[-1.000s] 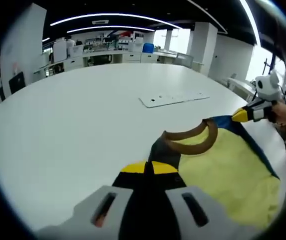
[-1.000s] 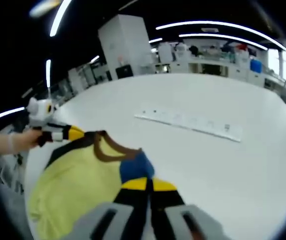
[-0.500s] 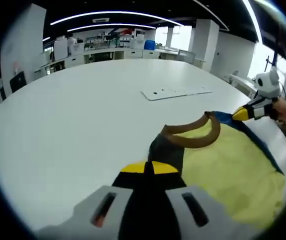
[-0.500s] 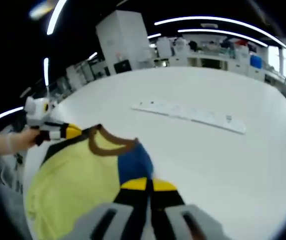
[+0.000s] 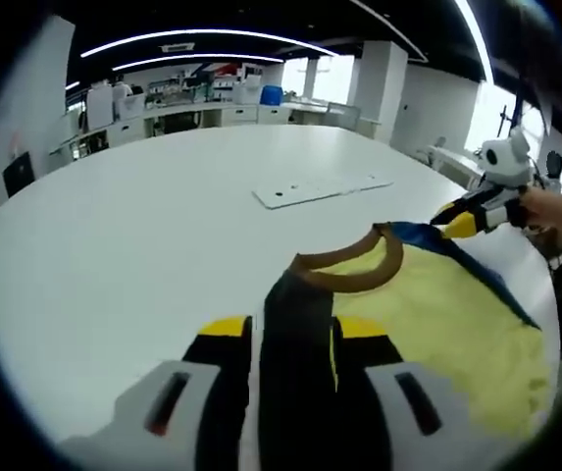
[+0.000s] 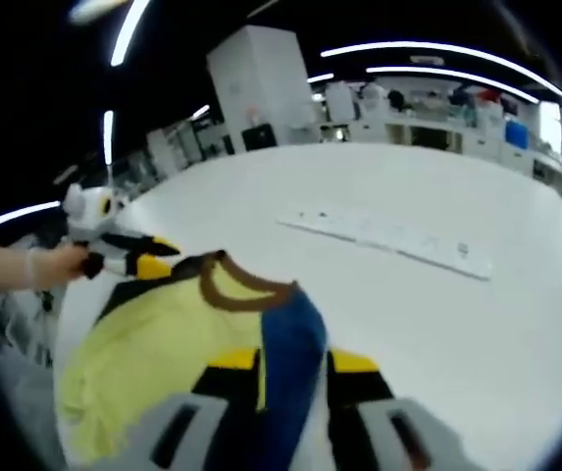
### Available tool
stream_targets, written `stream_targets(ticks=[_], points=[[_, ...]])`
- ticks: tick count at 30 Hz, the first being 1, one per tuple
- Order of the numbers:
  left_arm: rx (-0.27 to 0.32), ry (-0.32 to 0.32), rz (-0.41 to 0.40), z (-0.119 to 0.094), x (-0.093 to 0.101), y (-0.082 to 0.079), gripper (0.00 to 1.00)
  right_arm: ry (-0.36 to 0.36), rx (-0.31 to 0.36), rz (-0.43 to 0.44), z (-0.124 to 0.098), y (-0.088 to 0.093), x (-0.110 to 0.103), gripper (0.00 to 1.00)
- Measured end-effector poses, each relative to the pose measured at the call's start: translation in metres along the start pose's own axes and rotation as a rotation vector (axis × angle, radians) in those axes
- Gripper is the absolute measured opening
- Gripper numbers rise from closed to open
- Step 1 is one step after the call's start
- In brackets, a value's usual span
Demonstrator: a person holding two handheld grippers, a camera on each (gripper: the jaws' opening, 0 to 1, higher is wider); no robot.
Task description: Fold the garment on the visible template until the final outline fits inside the template.
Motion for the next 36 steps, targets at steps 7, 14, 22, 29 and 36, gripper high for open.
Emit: stream_targets(ticks=[7, 14, 22, 29, 36], points=[[0.047, 0.031, -0.012, -0.021, 0.012, -0.009, 0.44, -0.029, 0.022, -0.02, -0.013, -0.003, -0.016, 0.49], [0.074, 0.058, -0.022, -0.041, 0.017, -0.016, 0.49, -0.035, 0.023, -0.041, -0.028, -0.002, -0.026, 0.61], [0.056, 0.132, -0.017, -0.065, 0.038, -0.013, 0.78, -0.066, 0.022, -0.058, -0.047, 0.001, -0.049, 0.83], [0.061, 0.155, -0.029, -0.083, 0.048, -0.011, 0.87, -0.068, 0.032, -0.081, -0.06, 0.001, -0.067, 0.94], [0.069, 0.182, -0.009, -0.109, 0.062, -0.005, 0.92, -0.069, 0.015, -0.099, -0.075, 0.01, -0.081, 0.98]])
Point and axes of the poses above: the point that each gripper's makers call its tool centre point, and the gripper's own axes: z roughly forward along the fingers, x roughly to its right, y roughly out of its underside, the point moved 2 cm from there along -z, roughly backward along the fingers, and after that the axes turned 6 degrees about -z, right-handed, at the moved point
